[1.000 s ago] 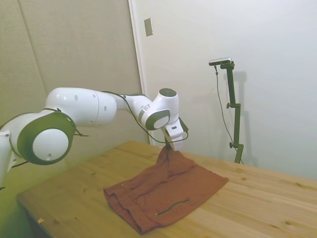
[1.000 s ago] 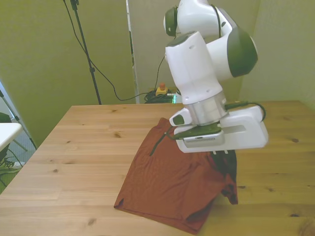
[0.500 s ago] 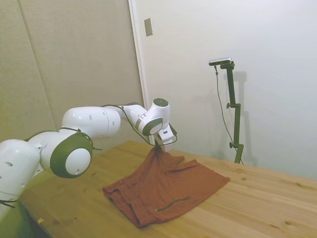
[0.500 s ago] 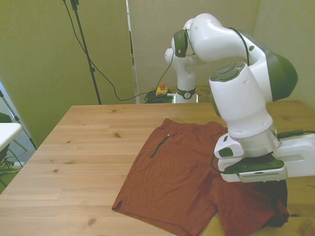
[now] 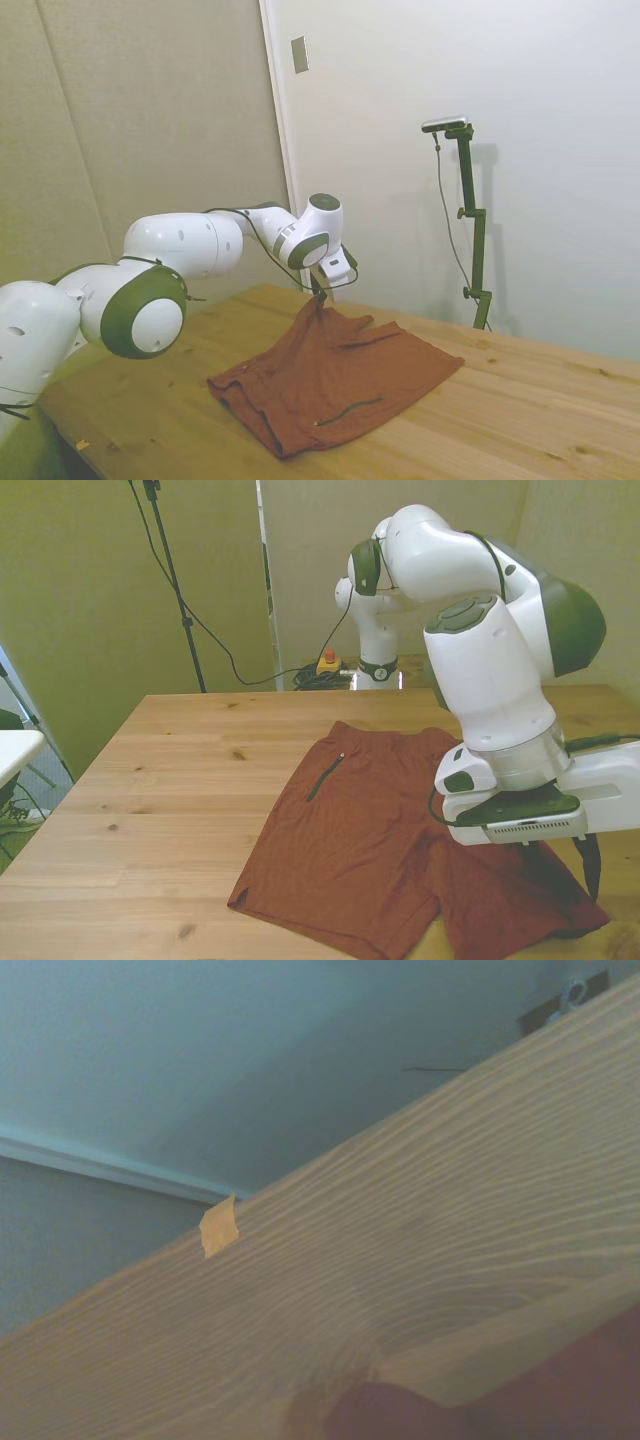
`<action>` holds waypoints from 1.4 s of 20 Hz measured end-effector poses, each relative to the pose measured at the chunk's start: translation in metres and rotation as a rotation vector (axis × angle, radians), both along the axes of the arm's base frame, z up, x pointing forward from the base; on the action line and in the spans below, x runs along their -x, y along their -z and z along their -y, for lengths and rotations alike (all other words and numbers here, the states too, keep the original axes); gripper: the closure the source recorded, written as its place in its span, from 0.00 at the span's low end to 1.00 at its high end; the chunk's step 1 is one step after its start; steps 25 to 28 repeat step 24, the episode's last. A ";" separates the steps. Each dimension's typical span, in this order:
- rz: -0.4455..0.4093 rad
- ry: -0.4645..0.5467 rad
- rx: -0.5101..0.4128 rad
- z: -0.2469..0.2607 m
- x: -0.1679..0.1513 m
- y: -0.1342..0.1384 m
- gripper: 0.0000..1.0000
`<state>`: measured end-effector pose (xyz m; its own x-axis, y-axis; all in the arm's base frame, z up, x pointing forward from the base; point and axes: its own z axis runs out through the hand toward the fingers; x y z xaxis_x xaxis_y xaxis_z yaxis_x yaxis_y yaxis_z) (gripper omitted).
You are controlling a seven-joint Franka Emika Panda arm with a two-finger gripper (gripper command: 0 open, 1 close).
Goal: Unfold the shorts
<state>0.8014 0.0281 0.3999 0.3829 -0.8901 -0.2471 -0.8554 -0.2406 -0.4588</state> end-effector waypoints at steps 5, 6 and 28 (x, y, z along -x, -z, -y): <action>0.007 0.047 0.148 0.033 0.027 -0.038 0.00; -0.020 0.061 0.167 0.044 0.037 -0.047 0.00; -0.187 -0.240 0.328 0.115 0.285 -0.062 0.00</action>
